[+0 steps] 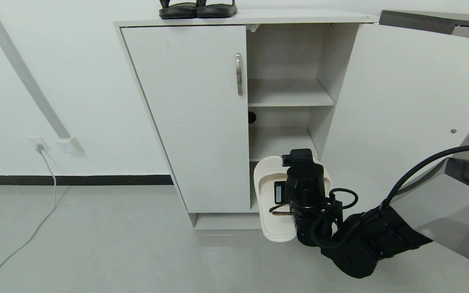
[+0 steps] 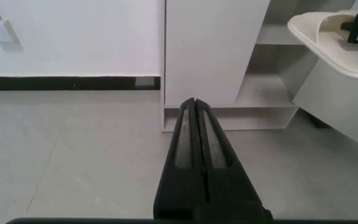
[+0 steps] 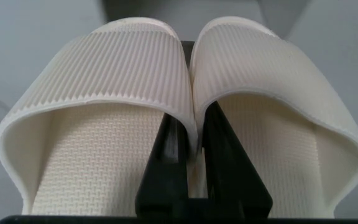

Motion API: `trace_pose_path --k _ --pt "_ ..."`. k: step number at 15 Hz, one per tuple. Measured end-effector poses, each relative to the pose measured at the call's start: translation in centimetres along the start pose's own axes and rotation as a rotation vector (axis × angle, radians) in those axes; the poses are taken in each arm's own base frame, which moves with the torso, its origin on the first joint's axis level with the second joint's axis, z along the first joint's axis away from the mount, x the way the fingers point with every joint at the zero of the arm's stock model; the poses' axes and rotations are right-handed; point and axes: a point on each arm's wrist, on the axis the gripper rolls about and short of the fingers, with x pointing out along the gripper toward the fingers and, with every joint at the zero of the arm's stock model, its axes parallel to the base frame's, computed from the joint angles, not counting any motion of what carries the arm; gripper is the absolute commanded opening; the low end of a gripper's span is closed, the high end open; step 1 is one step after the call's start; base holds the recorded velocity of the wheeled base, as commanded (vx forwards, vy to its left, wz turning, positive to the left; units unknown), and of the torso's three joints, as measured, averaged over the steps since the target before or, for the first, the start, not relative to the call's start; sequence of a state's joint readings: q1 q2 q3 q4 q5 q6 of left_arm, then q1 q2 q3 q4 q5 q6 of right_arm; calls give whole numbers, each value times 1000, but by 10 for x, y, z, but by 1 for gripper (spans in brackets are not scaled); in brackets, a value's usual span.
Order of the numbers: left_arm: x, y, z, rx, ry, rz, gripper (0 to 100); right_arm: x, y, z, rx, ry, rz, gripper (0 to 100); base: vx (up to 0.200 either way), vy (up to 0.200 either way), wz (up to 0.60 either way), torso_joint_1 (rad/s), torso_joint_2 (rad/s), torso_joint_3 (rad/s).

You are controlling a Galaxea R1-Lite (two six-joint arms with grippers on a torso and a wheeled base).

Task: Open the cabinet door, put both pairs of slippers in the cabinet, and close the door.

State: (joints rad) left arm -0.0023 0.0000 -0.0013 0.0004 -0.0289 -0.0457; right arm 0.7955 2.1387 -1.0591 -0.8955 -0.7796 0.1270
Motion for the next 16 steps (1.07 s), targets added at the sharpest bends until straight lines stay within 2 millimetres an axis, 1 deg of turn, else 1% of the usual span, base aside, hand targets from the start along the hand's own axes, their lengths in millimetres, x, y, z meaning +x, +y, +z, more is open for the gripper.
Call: trace_pose_path --k 4,6,8,10,16 --pt "0 0 0 0 0 1 0 4 -3 -3 -4 5 -6 0 0 0 0 0 0 0" --pt "0 0 0 0 0 -1 0 7 0 -7 -10 14 21 0 0 0 0 0 0 0" --pt "0 0 0 0 0 1 0 15 0 -10 -4 13 33 0 0 0 0 0 0 0" --pt "0 0 0 -1 0 1 0 18 7 -12 1 8 51 0 0 0 0 0 0 0" --pt "0 0 0 0 0 0 0 33 16 -20 -8 5 46 0 0 0 0 0 0 0"
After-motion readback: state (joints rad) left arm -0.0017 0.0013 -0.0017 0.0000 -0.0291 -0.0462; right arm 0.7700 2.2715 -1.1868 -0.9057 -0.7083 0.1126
